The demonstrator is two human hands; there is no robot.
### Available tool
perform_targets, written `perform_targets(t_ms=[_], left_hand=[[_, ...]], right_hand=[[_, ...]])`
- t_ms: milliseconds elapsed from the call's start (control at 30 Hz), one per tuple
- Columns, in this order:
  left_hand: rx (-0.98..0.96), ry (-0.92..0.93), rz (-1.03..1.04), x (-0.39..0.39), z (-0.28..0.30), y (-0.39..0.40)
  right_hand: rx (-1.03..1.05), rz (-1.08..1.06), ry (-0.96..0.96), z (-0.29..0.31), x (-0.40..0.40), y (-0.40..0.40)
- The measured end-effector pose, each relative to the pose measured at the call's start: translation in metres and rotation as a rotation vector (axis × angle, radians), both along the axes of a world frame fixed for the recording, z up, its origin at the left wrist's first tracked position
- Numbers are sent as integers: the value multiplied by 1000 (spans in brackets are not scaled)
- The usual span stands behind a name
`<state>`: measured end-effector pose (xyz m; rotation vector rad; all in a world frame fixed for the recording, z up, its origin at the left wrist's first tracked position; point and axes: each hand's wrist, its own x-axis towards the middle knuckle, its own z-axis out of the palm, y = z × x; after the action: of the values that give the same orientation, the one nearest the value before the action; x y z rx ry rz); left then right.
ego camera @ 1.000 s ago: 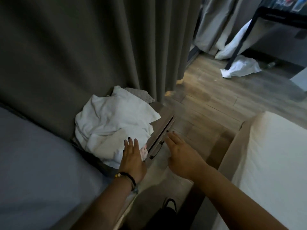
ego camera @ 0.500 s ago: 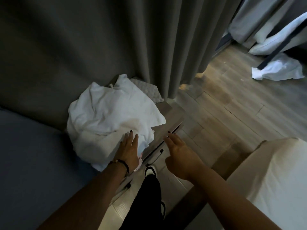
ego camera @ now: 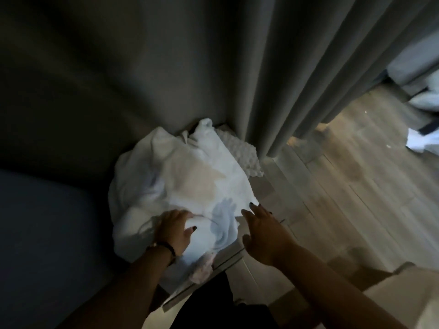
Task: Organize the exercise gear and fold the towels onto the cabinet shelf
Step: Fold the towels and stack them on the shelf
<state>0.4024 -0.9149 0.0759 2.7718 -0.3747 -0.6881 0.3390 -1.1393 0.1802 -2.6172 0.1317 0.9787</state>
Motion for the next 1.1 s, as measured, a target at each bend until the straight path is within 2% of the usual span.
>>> perform_targets(t_ms=[133, 200, 300, 433, 467, 600, 667, 800, 900, 967, 1100], left_hand=[[-500, 14, 735, 10, 37, 15], [-666, 19, 946, 14, 64, 23], [-704, -55, 1040, 19, 110, 36], [-876, -256, 1199, 5, 182, 29], [-932, -321, 1231, -3, 199, 23], [-1232, -467, 1426, -33, 260, -4], [-1281, -561, 1459, -40, 287, -14], [-1436, -677, 1447, -53, 340, -28], [-1724, -743, 1188, -66, 371, -32], [-1726, -849, 1062, -74, 386, -31], [-1620, -993, 1209, -73, 414, -15]], right_hand=[[-51, 33, -43, 14, 35, 13], [-39, 49, -88, 23, 51, 22], [90, 95, -168, 37, 72, 39], [540, -14, -123, 62, 80, 69], [598, -37, -124, 67, 77, 76], [646, 71, -220, 87, 68, 90], [728, 136, -239, 93, 70, 89], [754, 208, -393, 115, 92, 83], [907, 160, -631, 159, 110, 84], [994, 157, -710, 196, 124, 83], [1178, 121, -736, 281, 160, 82]])
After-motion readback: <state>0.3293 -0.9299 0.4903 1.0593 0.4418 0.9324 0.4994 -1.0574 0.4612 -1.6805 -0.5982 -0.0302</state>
